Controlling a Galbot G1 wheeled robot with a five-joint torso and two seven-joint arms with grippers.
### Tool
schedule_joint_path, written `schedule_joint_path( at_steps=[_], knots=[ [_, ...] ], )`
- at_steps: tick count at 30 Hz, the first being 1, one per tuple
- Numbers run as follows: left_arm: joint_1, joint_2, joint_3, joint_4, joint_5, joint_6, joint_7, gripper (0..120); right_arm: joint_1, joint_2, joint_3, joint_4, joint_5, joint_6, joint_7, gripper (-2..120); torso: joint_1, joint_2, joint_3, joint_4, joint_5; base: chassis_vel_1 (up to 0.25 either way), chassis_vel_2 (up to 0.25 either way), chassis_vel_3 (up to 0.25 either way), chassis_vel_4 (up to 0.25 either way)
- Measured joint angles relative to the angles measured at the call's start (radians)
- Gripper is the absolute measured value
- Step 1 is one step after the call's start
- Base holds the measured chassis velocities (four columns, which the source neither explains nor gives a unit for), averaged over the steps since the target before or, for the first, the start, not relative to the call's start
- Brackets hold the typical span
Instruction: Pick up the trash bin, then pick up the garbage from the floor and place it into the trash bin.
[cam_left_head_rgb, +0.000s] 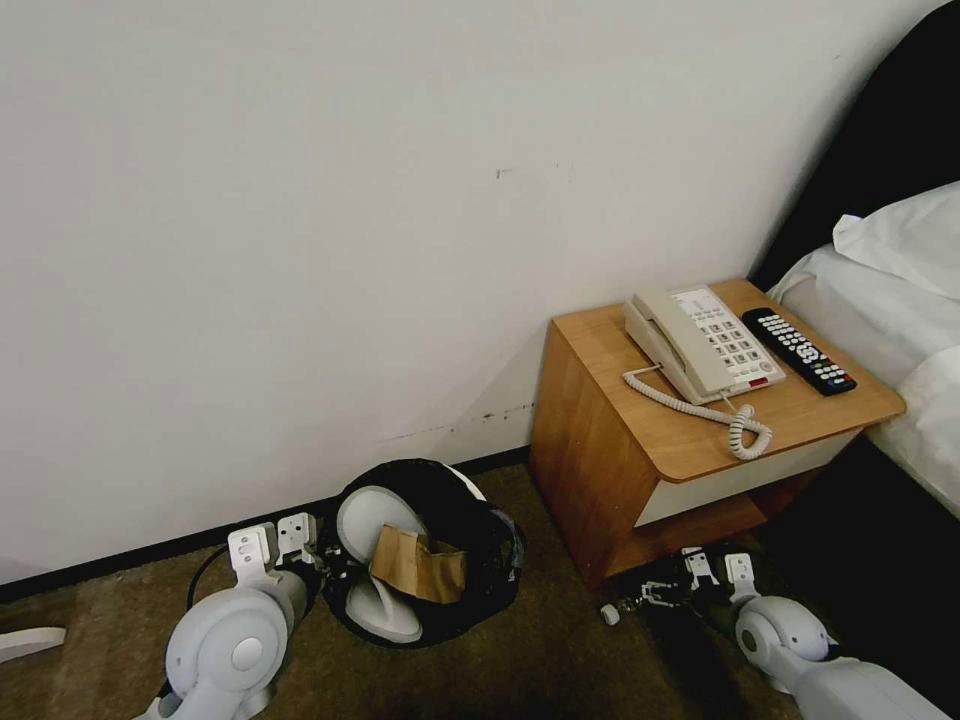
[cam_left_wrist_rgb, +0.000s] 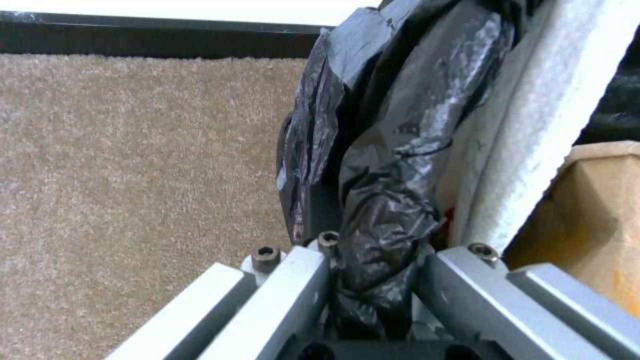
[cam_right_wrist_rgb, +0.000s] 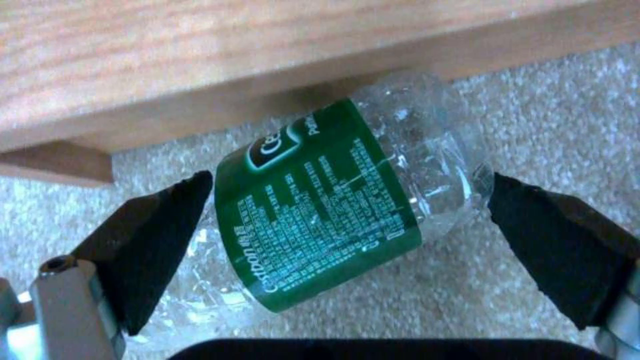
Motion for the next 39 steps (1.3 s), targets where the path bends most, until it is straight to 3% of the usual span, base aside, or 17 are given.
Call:
schedule_joint_path(
  at_steps=[39],
  knots=[
    [-0.006,0.002,0.001,0.016,-0.001,-0.002,0.005,0,0.029,0.04,-0.032,-0.014,0.022,0.013,0.058,99,0.0,0.0,0.0,0.0,0.0001,0.0,0.0,0.0,0.0]
  ],
)
